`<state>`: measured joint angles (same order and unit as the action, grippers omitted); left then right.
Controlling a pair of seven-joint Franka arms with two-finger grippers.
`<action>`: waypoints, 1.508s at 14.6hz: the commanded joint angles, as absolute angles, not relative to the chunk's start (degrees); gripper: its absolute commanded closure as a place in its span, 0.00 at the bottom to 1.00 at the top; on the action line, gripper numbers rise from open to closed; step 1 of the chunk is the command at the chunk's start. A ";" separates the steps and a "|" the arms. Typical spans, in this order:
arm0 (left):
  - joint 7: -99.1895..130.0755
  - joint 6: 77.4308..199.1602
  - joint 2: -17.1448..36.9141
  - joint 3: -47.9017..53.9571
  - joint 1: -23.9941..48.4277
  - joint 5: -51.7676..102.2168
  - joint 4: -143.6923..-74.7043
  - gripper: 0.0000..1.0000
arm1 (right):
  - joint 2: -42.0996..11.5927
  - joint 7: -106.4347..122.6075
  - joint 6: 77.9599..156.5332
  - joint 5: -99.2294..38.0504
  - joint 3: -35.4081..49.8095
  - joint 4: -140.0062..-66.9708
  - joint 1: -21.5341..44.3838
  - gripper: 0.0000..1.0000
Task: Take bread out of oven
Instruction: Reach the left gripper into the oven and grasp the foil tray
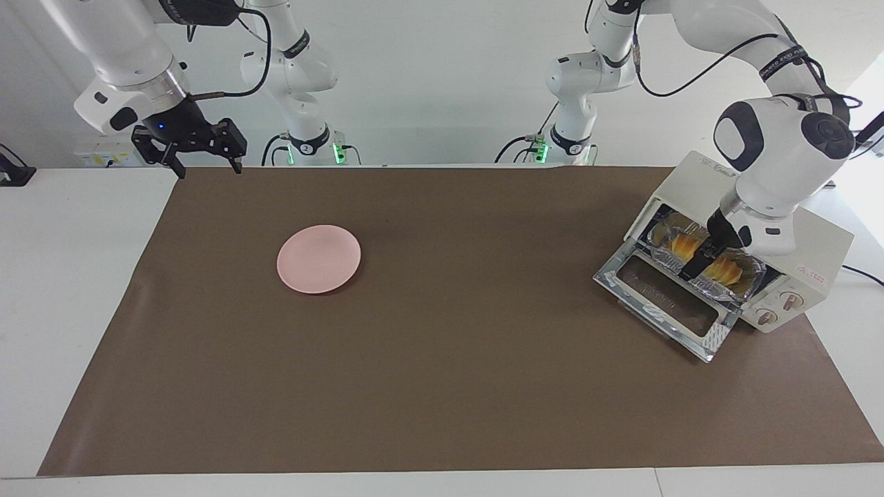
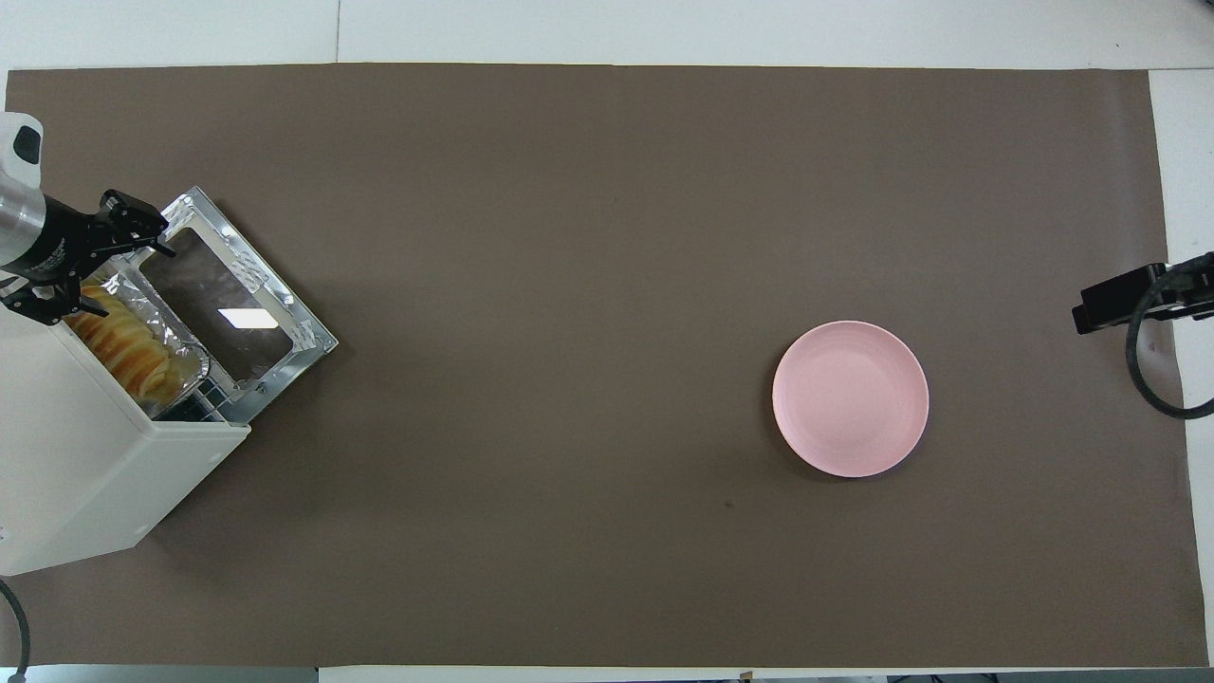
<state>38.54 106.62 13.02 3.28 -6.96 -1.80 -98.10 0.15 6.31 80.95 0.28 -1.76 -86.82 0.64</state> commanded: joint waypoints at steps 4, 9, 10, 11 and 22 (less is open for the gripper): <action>43.15 106.62 19.05 3.43 -3.88 -9.47 -95.72 0.00 | 1.41 7.91 81.30 -0.18 -2.11 -88.24 0.70 0.00; 43.15 105.12 19.60 3.43 -3.78 -10.55 -95.71 0.00 | 1.41 7.91 81.65 -0.18 -2.11 -88.24 0.62 0.00; 43.15 104.94 19.60 3.51 -3.87 -10.55 -95.80 0.10 | 1.41 7.91 81.48 -0.18 -2.11 -88.24 0.62 0.00; 43.15 104.94 19.51 3.52 -3.95 -10.55 -95.97 0.24 | 1.49 7.91 81.39 -0.18 -2.11 -88.24 0.70 0.00; 42.10 104.59 19.07 3.60 -3.34 -10.81 -95.63 1.00 | 1.41 8.08 81.21 -0.18 -2.11 -88.24 0.35 0.00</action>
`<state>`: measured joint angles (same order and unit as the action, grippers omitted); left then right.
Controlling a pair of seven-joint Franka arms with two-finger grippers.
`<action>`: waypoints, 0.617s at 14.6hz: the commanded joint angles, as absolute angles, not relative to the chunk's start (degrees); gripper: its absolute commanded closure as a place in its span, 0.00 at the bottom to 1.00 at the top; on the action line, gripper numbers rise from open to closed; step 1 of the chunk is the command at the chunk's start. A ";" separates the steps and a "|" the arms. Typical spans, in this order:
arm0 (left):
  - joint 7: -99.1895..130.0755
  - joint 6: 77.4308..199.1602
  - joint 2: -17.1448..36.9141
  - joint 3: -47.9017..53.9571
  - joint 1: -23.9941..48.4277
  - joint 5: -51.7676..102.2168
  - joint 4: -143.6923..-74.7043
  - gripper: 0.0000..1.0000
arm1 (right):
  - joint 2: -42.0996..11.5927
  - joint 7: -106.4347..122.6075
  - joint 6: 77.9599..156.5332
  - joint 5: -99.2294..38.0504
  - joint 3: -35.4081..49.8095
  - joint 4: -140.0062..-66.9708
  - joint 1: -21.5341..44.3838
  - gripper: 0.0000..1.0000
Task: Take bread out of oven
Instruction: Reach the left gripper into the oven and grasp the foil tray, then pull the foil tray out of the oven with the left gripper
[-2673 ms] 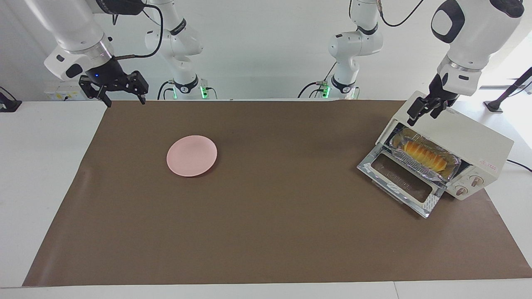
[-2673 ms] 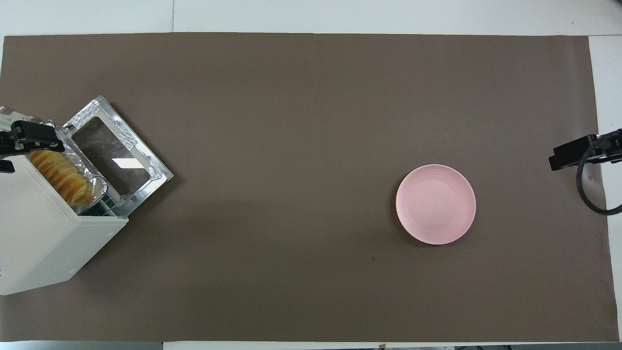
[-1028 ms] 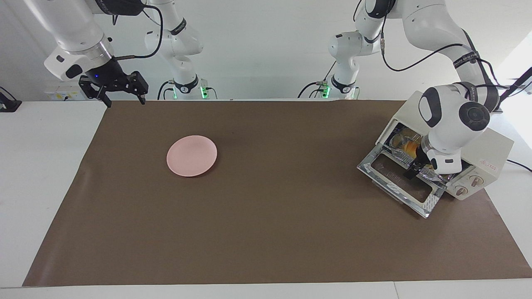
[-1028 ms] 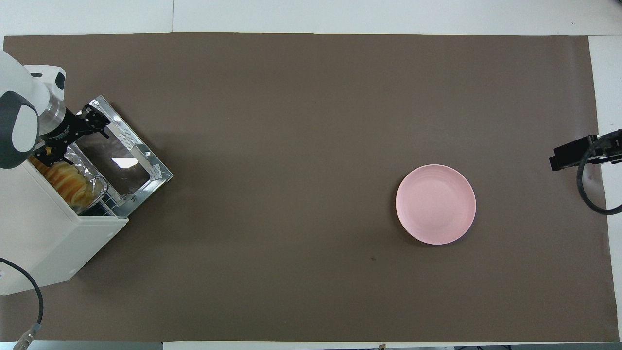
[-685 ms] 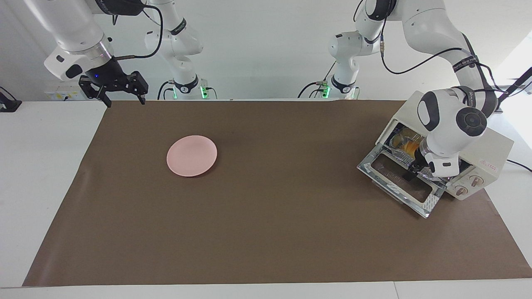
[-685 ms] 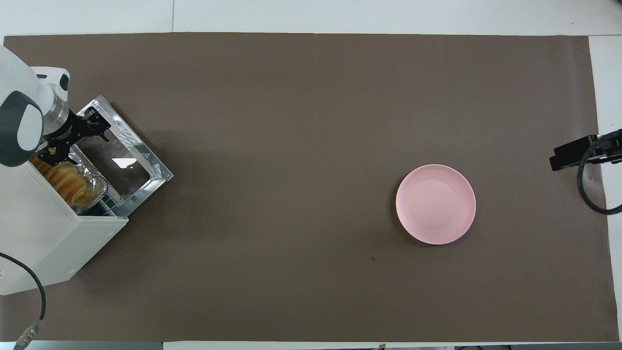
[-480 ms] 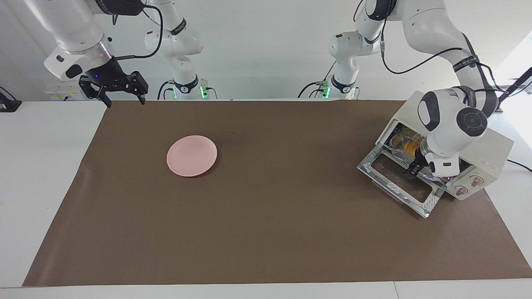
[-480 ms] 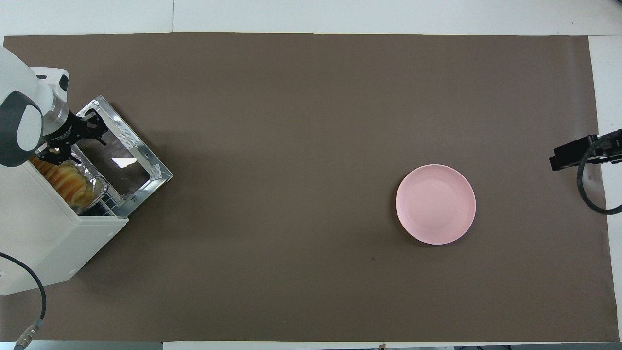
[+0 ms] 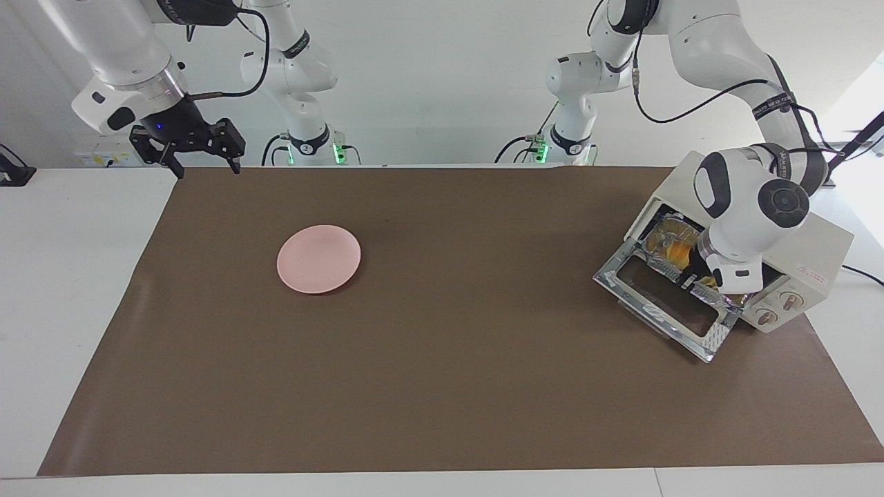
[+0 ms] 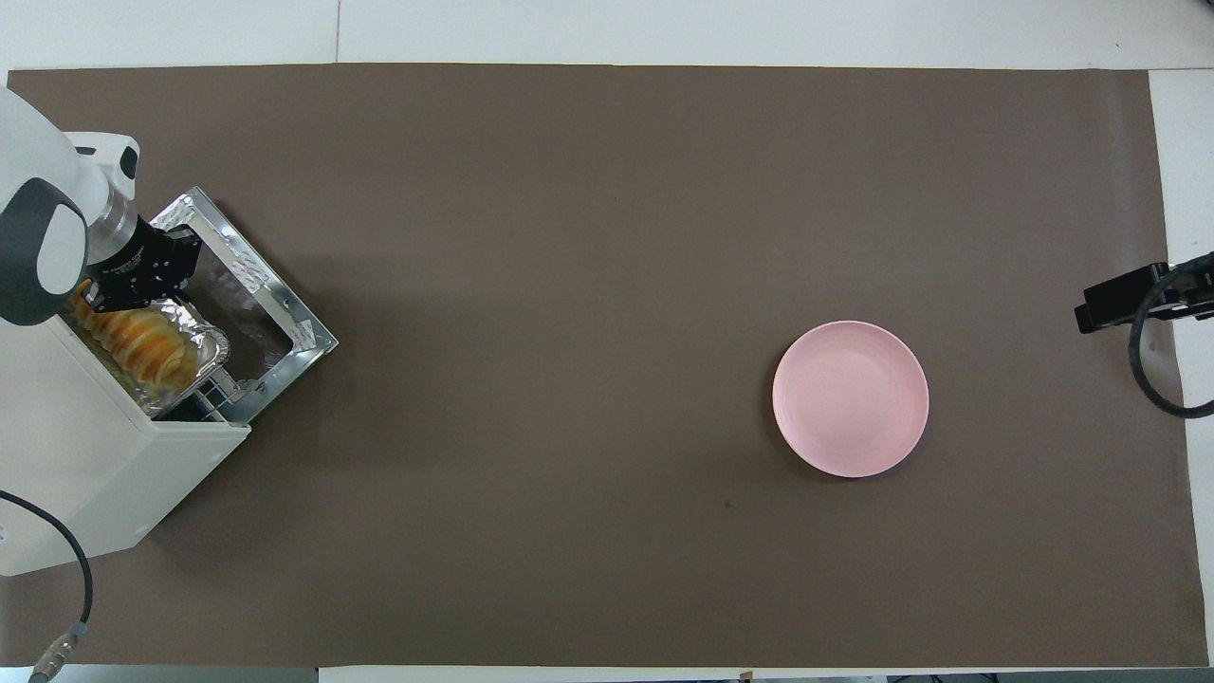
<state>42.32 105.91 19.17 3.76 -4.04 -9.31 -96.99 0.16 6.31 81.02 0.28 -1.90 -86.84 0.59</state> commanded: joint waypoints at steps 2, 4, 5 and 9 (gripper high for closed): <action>40.18 101.70 18.99 4.22 -2.03 -10.81 -93.00 1.00 | 1.49 8.00 81.21 -0.18 -2.11 -88.24 0.35 0.00; 40.08 99.15 19.33 4.22 1.21 -10.46 -89.66 1.00 | 1.49 8.00 81.30 -0.18 -2.11 -88.24 0.35 0.00; 39.99 98.97 19.60 4.22 3.23 -10.37 -88.60 1.00 | 1.41 7.91 81.30 -0.18 -2.11 -88.24 0.35 0.00; 39.99 99.58 21.61 4.31 12.37 -10.02 -83.96 1.00 | 1.49 8.00 81.13 -0.18 -2.11 -88.24 0.44 0.00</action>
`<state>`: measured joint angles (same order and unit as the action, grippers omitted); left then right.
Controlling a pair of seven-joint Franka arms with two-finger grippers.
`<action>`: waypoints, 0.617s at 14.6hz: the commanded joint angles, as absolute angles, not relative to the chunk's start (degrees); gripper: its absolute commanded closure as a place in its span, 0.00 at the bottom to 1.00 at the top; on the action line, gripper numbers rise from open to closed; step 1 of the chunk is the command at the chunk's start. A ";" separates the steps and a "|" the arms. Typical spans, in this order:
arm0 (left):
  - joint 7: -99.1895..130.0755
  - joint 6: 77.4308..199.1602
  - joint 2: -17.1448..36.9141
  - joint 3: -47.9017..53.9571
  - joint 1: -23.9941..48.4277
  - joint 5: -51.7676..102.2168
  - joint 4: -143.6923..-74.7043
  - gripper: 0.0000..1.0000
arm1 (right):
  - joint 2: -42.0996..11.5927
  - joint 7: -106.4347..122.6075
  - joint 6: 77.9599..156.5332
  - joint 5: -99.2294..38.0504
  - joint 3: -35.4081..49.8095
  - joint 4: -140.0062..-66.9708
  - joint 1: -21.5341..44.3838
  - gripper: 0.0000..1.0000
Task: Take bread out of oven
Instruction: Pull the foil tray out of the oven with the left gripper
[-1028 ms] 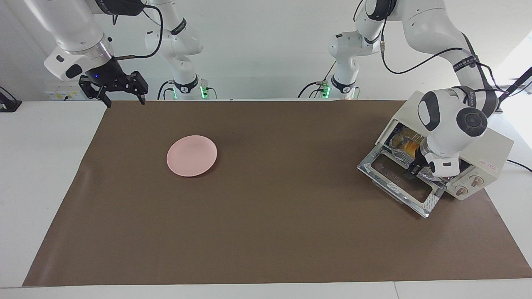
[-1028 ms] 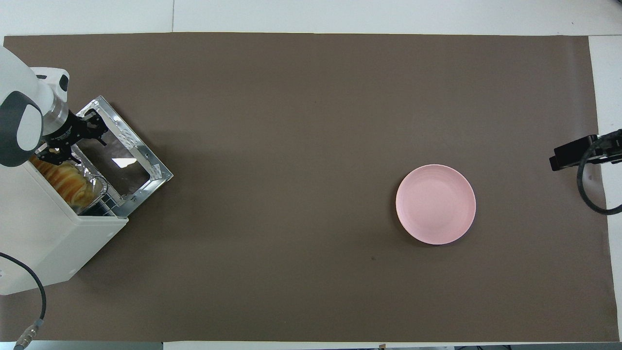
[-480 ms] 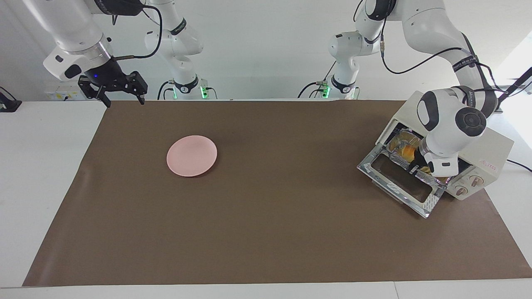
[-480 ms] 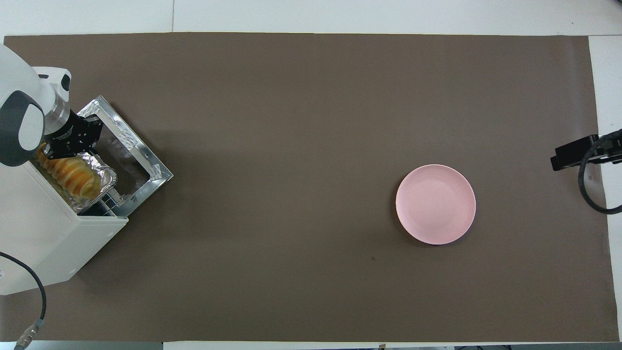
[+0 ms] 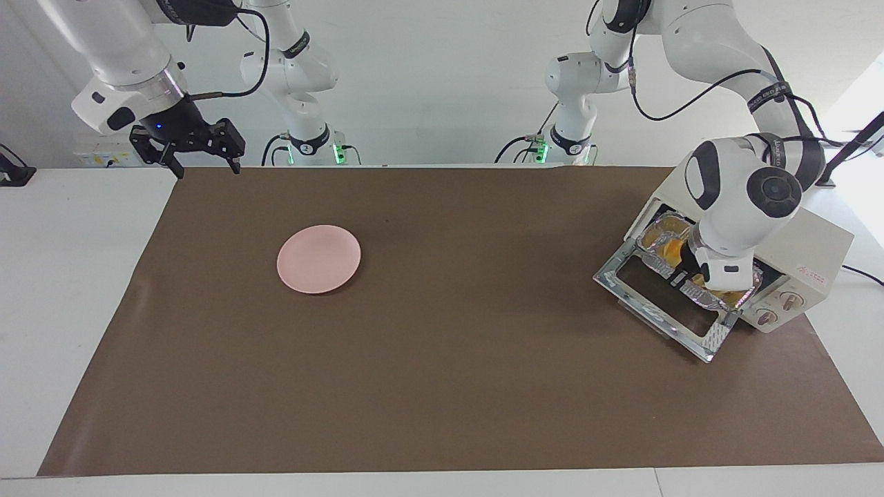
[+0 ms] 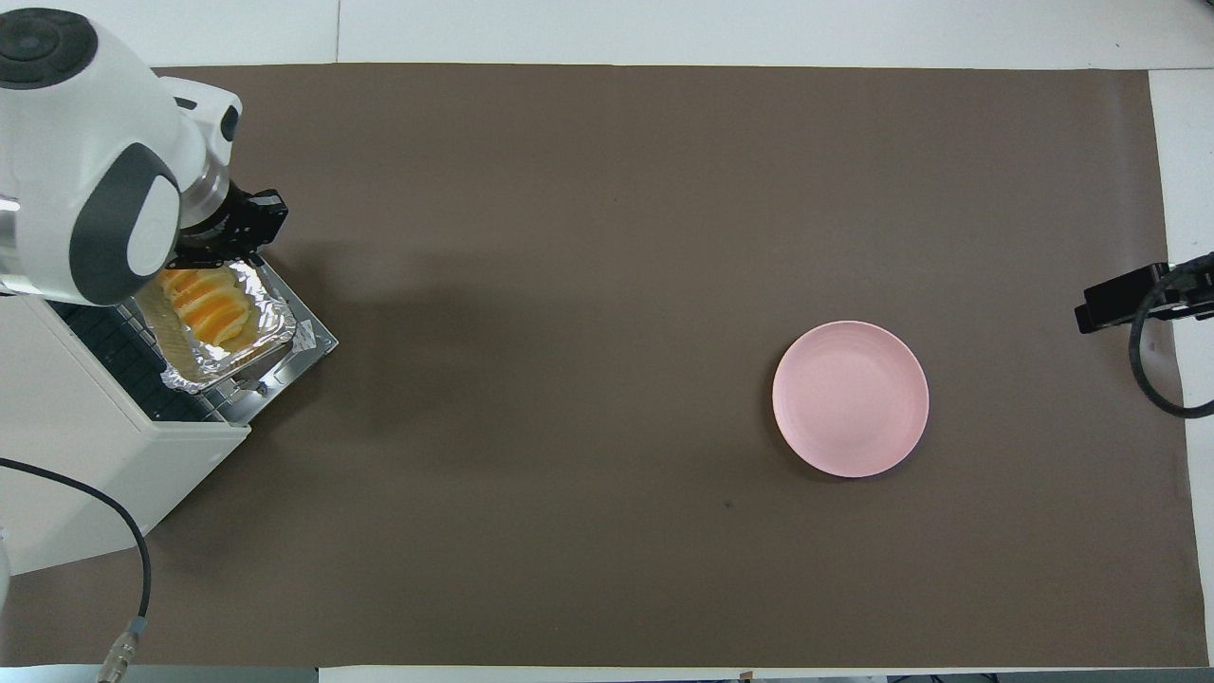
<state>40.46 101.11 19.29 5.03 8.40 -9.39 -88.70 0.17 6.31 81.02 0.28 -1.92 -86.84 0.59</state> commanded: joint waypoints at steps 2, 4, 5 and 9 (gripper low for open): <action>39.99 99.75 23.02 4.31 16.59 -7.23 -80.61 1.00 | 1.49 8.09 81.04 -0.18 -2.11 -88.24 0.44 0.00; 40.08 102.73 23.47 4.31 21.07 -4.84 -80.25 1.00 | 1.49 8.00 81.04 -0.18 -2.02 -88.24 0.53 0.00; 40.17 104.22 24.08 4.31 22.66 -4.75 -79.90 1.00 | 1.49 8.00 81.04 -0.18 -2.02 -88.24 0.88 0.00; 40.52 94.24 42.48 2.90 30.92 -4.48 -55.62 1.00 | 1.67 8.35 80.77 -0.26 -1.85 -88.24 1.05 0.00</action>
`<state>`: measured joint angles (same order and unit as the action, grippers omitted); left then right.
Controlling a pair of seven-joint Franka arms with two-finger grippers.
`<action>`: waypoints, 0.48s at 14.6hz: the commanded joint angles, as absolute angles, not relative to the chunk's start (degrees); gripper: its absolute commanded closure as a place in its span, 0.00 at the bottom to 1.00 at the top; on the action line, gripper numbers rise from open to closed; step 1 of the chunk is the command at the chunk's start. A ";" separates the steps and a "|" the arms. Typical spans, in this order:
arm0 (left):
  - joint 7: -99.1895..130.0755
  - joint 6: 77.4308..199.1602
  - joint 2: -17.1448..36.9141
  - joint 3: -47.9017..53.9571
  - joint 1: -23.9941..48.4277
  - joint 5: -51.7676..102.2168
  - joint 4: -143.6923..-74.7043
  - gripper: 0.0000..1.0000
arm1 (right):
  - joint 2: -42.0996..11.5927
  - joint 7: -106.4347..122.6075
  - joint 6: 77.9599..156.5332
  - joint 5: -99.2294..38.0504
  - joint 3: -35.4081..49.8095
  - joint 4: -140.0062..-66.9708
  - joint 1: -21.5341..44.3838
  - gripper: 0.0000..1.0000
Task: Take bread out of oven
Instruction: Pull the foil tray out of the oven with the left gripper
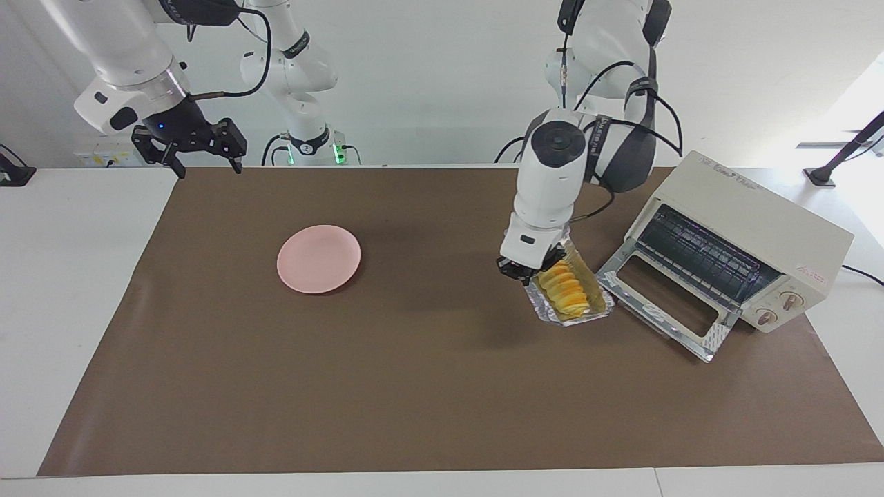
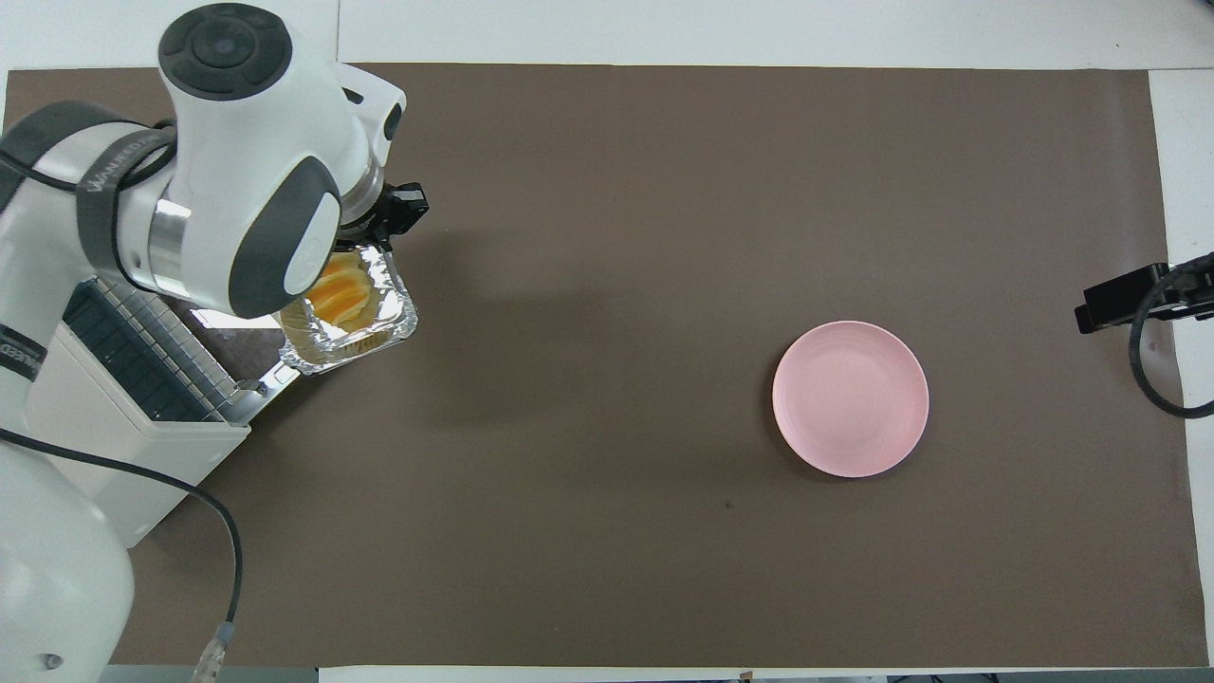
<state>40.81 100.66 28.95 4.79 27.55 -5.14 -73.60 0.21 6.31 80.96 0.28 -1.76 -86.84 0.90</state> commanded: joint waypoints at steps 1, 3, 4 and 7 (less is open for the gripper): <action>40.60 93.96 44.97 2.81 32.16 -4.48 -53.20 1.00 | 1.67 8.18 80.95 -0.26 -1.85 -88.24 1.14 0.00; 40.61 95.70 47.09 2.55 34.53 -4.48 -52.56 1.00 | 1.67 8.09 81.12 -0.35 -1.58 -88.24 1.14 0.00; 40.61 97.02 47.98 2.46 35.24 -4.48 -52.12 1.00 | 1.67 8.17 81.12 -0.44 -1.58 -88.24 1.14 0.00; 40.61 97.29 50.09 0.27 41.03 -4.66 -51.60 1.00 | 1.67 7.74 81.12 -0.44 -1.58 -88.33 1.05 0.00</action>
